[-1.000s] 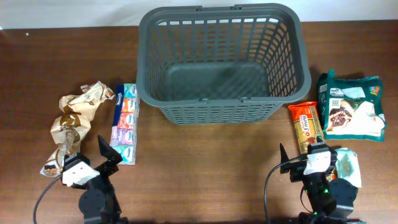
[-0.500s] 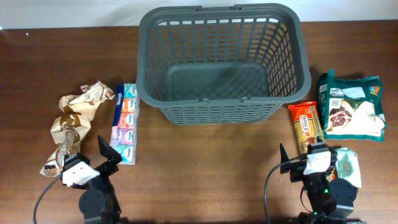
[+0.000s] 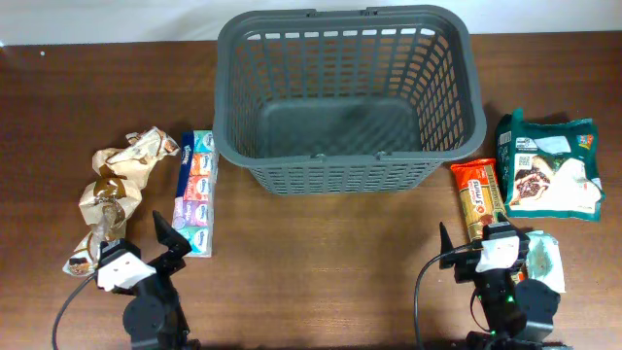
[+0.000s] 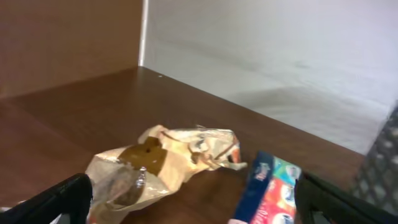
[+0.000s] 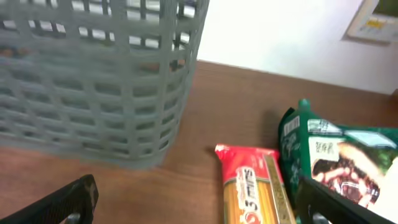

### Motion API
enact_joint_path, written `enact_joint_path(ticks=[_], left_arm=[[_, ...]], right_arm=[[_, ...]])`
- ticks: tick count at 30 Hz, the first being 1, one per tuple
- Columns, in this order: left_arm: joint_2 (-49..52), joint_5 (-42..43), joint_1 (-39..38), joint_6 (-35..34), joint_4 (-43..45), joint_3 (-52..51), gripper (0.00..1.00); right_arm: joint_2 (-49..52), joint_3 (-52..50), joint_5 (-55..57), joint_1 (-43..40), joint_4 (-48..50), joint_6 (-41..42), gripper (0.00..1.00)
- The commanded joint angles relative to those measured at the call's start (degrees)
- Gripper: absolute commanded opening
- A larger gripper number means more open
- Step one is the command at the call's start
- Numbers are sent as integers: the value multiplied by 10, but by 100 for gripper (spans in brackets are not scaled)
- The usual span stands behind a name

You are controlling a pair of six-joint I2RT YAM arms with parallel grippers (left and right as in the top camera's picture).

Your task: Pack container

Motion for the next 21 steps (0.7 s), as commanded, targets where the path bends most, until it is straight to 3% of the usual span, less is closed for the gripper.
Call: enact_joint_path(ticks=[1, 6, 10, 15, 21], left_arm=[[-5, 91, 2, 9, 9, -8, 99], [-1, 137, 2, 9, 66, 5, 99], [30, 148, 2, 10, 68, 70, 99], [146, 187, 2, 10, 46, 218, 99], [326, 225, 2, 10, -137, 496, 99]], right_arm=[[-7, -4, -30, 2, 39, 48, 99], [-4, 10, -87, 2, 154, 87, 99], [20, 90, -88, 2, 135, 97, 99], [123, 283, -90, 2, 23, 97, 99], [308, 606, -95, 2, -241, 41, 99]])
